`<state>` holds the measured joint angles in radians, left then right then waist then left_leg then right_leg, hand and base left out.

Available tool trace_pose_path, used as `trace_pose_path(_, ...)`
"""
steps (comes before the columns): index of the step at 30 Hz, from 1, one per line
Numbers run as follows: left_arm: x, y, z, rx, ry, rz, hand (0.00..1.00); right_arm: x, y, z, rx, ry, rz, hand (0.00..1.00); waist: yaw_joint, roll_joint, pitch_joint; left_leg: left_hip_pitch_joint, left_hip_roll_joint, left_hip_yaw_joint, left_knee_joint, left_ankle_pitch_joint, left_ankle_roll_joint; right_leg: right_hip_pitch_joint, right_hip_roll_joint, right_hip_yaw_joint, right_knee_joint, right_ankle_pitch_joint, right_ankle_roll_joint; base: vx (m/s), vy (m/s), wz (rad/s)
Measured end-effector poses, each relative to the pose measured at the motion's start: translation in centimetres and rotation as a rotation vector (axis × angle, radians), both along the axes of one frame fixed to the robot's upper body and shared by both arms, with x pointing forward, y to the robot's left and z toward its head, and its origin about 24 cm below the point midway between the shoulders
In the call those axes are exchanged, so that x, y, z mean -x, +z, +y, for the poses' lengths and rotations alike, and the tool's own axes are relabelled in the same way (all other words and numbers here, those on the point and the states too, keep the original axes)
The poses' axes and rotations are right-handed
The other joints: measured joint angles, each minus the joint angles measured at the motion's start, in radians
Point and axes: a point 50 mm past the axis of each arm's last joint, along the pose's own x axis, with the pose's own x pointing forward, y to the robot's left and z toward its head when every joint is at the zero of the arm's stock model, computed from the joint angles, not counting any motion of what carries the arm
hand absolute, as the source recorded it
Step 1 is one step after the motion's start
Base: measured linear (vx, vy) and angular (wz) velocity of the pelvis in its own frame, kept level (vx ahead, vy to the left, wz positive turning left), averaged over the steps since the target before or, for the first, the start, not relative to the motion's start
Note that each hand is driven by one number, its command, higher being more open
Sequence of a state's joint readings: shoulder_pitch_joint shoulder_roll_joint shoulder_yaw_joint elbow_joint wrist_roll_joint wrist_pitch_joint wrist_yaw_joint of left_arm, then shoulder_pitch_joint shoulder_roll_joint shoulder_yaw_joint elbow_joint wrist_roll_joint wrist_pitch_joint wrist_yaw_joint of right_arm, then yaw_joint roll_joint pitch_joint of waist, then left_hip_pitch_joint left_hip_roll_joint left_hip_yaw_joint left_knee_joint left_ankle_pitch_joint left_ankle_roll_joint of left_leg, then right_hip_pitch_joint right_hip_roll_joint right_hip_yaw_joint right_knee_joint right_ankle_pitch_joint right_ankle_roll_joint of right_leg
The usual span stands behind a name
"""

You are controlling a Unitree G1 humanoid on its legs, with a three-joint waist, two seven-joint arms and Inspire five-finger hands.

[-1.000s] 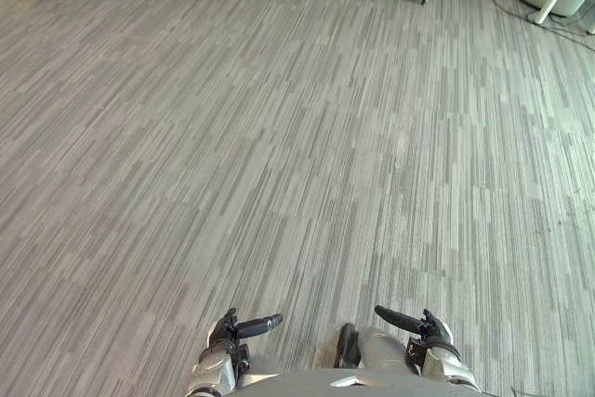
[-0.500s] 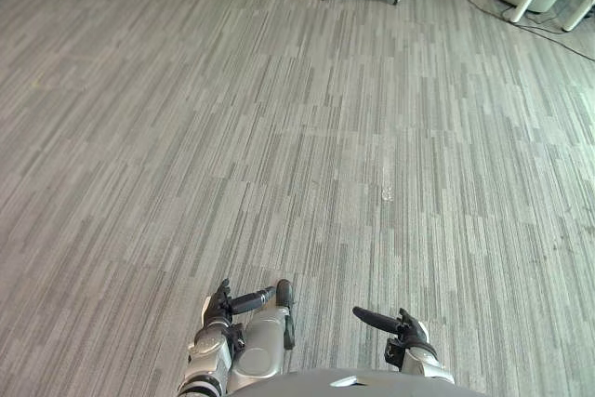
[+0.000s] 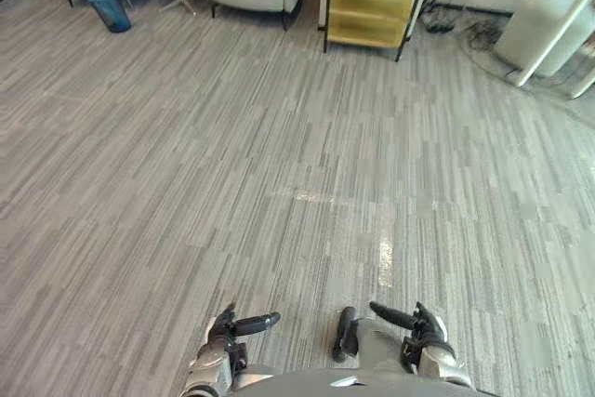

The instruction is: Pick up cushions and gather them together orderly.

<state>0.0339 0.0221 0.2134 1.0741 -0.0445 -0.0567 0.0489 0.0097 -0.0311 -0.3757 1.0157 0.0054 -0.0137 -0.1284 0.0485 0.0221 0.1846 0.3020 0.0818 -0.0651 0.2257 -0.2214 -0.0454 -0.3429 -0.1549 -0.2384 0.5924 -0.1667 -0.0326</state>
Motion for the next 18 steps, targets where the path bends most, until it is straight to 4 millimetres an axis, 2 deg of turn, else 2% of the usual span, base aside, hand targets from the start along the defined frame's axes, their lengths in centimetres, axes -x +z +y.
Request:
trace_pose_path(1, 0.4, -0.2, -1.0, 0.023, 0.013, 0.008, 1.00, 0.5, 0.0, -0.7, 0.011, -0.013, 0.011, 1.00, -0.004, 0.035, -0.021, -0.062, 0.033, -0.025, 0.151, 0.001, -0.020, 0.055, 0.035, -0.039, -0.042, -0.025, 0.007, 0.43, -0.337, 0.44)
trace_pose_path(2, 0.2, -0.1, -1.1, 0.028, 0.020, 0.001, 1.00, 0.7, -0.1, -0.8, 0.015, -0.016, 0.017, 1.00, -0.003, 0.048, -0.025, -0.105, 0.043, -0.037, 0.252, 0.025, -0.058, 0.084, 0.046, -0.057, -0.060, -0.035, -0.003, 0.55, -0.344, 0.58)
trace_pose_path(3, -0.2, 0.0, -1.5, 0.047, 0.034, -0.019, 1.00, 0.8, -0.1, -0.8, 0.017, -0.017, 0.027, 1.00, -0.006, 0.072, -0.012, -0.231, 0.079, -0.060, 0.548, 0.144, -0.162, 0.177, 0.083, -0.093, -0.121, -0.048, -0.018, 0.44, -0.273, 0.40)
trace_pose_path(4, -0.4, 0.1, -1.6, 0.052, 0.036, -0.036, 1.00, 0.9, -0.2, -0.6, 0.018, 0.004, 0.036, 1.00, 0.003, 0.082, -0.011, -0.311, 0.109, -0.041, 0.738, 0.163, -0.184, 0.241, 0.115, -0.104, -0.163, -0.057, -0.026, 0.53, -0.289, 0.24)
trace_pose_path(5, -0.6, 0.4, -1.2, 0.036, 0.030, -0.056, 1.00, 0.9, -0.3, -0.1, 0.012, 0.037, 0.044, 1.00, 0.006, 0.073, -0.008, -0.395, 0.140, 0.019, 0.884, 0.147, -0.163, 0.325, 0.143, -0.108, -0.224, -0.061, -0.030, 0.43, -0.192, -0.05)
trace_pose_path(7, -1.0, 0.6, -0.6, 0.017, 0.017, -0.071, 1.00, 0.8, -0.3, 0.5, -0.001, 0.041, 0.040, 1.00, 0.006, 0.049, -0.006, -0.449, 0.145, 0.075, 0.909, 0.117, -0.120, 0.392, 0.150, -0.107, -0.288, -0.061, -0.030, 0.43, -0.192, -0.05)
trace_pose_path(9, -1.5, 1.0, -0.2, 0.002, 0.012, -0.098, 1.00, 0.9, -0.5, 1.2, -0.026, 0.022, 0.041, 1.00, 0.013, 0.018, -0.005, -0.526, 0.145, 0.168, 0.828, 0.052, -0.066, 0.475, 0.151, -0.097, -0.369, -0.052, -0.017, 0.49, -0.153, -0.15)
trace_pose_path(10, -1.9, 1.1, -0.2, -0.002, 0.007, -0.112, 1.00, 1.0, -0.5, 1.2, -0.033, 0.010, 0.044, 1.00, 0.027, 0.014, 0.000, -0.549, 0.121, 0.214, 0.675, 0.009, -0.048, 0.517, 0.151, -0.079, -0.402, -0.049, -0.010, 0.37, -0.061, -0.29)
trace_pose_path(11, -2.1, 1.2, -0.2, -0.002, 0.005, -0.116, 1.00, 1.0, -0.5, 1.3, -0.035, 0.007, 0.045, 1.00, 0.031, 0.014, 0.000, -0.553, 0.111, 0.222, 0.613, 0.001, -0.042, 0.526, 0.149, -0.075, -0.409, -0.049, -0.007, 0.44, 0.024, -0.32)
trace_pose_path(12, -2.3, 1.2, -0.3, 0.001, 0.003, -0.116, 1.00, 1.0, -0.6, 1.5, -0.038, 0.005, 0.046, 1.00, 0.034, 0.011, 0.005, -0.551, 0.067, 0.225, 0.382, 0.014, -0.024, 0.552, 0.139, -0.070, -0.413, -0.060, 0.014, 0.44, 0.077, -0.22)
trace_pose_path(13, -2.1, 1.1, -0.4, 0.003, 0.005, -0.111, 1.00, 1.2, -0.6, 1.3, -0.035, 0.003, 0.048, 1.00, 0.036, 0.016, 0.006, -0.538, 0.022, 0.206, 0.145, 0.127, 0.002, 0.577, 0.141, -0.058, -0.408, -0.080, 0.044, 0.52, 0.101, -0.21)
trace_pose_path(14, -2.1, 1.1, -0.4, 0.003, 0.010, -0.110, 1.00, 1.2, -0.5, 1.2, -0.032, 0.002, 0.047, 1.00, 0.039, 0.025, 0.007, -0.535, 0.013, 0.195, 0.082, 0.210, 0.014, 0.586, 0.147, -0.054, -0.404, -0.090, 0.056, 0.43, 0.079, -0.09)
trace_pose_path(15, -2.7, 1.4, 0.1, -0.009, 0.011, -0.126, 1.00, 1.4, -0.6, 1.7, -0.040, 0.002, 0.050, 1.00, 0.052, -0.012, 0.012, -0.513, -0.023, 0.185, 0.065, 0.275, 0.035, 0.608, 0.119, -0.027, -0.394, -0.117, 0.069, 0.41, 0.039, 0.07)
trace_pose_path(16, -2.9, 1.5, 0.3, -0.017, 0.004, -0.138, 1.00, 1.2, -0.6, 2.1, -0.050, 0.001, 0.041, 1.00, 0.052, -0.034, 0.009, -0.507, -0.040, 0.185, 0.041, 0.268, 0.041, 0.601, 0.104, -0.016, -0.387, -0.112, 0.073, 0.46, 0.028, 0.15)
trace_pose_path(18, -3.1, 1.6, 0.6, -0.030, -0.013, -0.145, 1.00, 0.8, -0.6, 2.8, -0.069, 0.004, 0.032, 1.00, 0.055, -0.050, 0.014, -0.489, -0.055, 0.186, 0.030, 0.257, 0.047, 0.605, 0.087, 0.012, -0.377, -0.096, 0.068, 0.34, 0.018, 0.07)
